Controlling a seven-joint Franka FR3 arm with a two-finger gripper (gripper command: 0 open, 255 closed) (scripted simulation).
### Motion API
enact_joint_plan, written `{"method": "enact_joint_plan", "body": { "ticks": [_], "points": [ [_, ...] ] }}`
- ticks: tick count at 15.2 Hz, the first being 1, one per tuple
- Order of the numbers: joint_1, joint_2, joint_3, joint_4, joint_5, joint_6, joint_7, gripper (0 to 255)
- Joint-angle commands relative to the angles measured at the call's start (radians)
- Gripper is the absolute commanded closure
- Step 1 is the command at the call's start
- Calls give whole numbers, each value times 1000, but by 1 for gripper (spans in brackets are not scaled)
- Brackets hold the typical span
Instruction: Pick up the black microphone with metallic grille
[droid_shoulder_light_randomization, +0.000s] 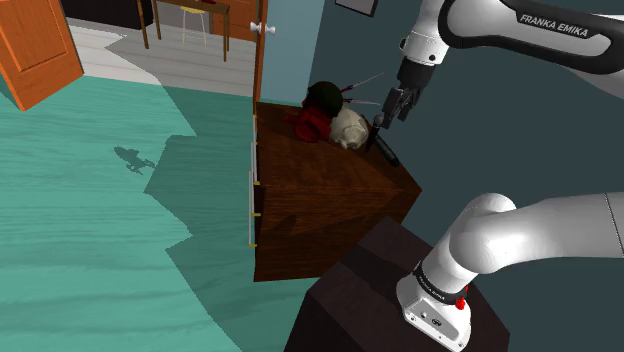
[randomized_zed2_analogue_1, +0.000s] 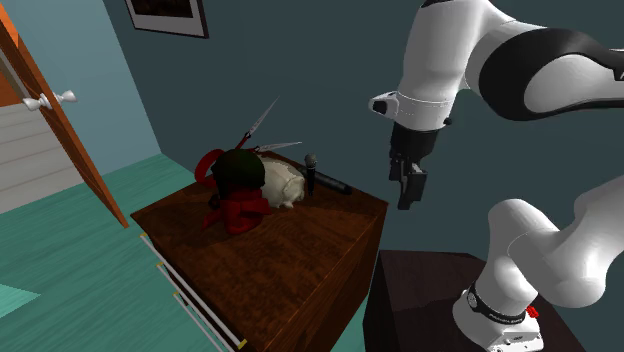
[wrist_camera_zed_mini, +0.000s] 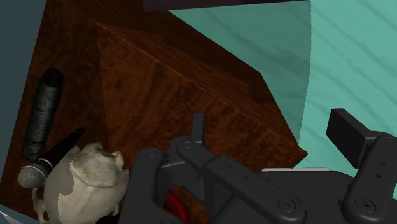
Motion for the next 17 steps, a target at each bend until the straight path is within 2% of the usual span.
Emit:
{"method": "enact_joint_plan", "body": {
  "ticks": [1,10,17],
  "points": [
    [0,0,0,0,0,0,0,0],
    [-59,174,-160,22,-59,214,-114,0],
    [-83,355,-287,102,-47,361,-213,0]
  ]
}}
